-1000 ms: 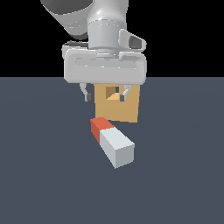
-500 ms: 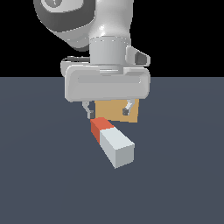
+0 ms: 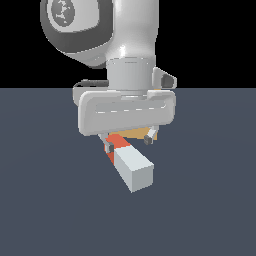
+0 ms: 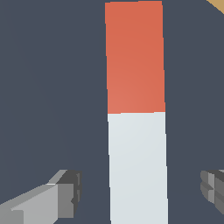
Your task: Insert the peg into the horizontal hole in a box.
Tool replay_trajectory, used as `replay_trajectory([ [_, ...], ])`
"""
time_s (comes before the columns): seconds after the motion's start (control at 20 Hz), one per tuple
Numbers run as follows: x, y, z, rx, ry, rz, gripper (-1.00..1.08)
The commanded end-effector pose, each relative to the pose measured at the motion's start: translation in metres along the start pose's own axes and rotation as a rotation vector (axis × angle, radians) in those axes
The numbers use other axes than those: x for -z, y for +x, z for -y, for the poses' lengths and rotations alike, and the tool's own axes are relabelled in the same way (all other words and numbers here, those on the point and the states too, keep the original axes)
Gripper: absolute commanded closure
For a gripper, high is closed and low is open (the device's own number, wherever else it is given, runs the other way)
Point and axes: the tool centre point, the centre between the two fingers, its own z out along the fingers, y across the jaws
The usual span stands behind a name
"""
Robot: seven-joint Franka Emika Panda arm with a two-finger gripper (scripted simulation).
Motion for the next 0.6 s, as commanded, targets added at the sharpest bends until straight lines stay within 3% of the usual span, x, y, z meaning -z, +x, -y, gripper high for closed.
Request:
replay_trajectory([
  [0.0, -0.003, -0.003, -0.001, 0.018, -0.003, 0.001, -0.92],
  [0.55, -0.017, -0.004, -0.001, 0.023, -0.003, 0.001, -0.92],
])
